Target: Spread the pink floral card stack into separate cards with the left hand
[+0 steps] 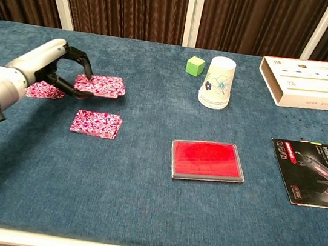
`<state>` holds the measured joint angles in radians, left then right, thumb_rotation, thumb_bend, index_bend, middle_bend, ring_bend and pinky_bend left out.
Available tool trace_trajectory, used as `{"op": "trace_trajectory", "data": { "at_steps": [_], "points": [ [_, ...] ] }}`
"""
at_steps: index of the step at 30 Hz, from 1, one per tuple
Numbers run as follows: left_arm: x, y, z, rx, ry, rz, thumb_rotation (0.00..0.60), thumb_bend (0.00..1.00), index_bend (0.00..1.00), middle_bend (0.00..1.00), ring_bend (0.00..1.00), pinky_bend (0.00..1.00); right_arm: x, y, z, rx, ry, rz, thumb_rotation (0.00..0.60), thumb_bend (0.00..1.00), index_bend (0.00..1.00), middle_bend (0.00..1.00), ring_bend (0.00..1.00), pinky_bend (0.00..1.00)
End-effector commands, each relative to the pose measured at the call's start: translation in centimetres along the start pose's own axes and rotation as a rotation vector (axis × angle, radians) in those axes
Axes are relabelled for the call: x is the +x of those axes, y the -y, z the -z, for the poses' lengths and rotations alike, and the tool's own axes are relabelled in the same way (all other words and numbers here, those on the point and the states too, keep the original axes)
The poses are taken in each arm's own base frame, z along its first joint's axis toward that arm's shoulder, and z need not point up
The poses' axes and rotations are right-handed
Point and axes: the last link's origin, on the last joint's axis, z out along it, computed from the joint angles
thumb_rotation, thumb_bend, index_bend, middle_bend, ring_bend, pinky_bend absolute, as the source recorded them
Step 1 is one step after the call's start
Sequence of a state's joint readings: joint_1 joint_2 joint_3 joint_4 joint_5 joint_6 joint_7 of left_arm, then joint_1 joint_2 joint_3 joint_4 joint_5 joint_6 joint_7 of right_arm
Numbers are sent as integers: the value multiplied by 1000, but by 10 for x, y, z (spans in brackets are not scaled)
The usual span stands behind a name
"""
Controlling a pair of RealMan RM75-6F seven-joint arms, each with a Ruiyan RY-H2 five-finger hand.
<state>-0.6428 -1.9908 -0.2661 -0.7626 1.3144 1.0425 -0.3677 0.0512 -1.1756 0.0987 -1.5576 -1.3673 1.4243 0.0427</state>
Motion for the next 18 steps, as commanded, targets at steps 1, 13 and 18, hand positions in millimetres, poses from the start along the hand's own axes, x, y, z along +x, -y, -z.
{"op": "trace_trajectory", "data": {
  "at_steps": [1,13,18],
  "points": [
    [-8,-7,-12,4,11,13,600,241,548,518,204,111,1,-2,1,-6,-1,-1,600,153,0,0,0,0],
    [-34,-7,-24,38,76,13,600,236,529,500,204,112,5,-10,3,-30,-10,-3,600,153,0,0,0,0],
    [-34,-2,-23,32,88,12,600,195,365,342,147,112,2,-12,3,-34,-2,-6,600,153,0,0,0,0]
  ]
}}
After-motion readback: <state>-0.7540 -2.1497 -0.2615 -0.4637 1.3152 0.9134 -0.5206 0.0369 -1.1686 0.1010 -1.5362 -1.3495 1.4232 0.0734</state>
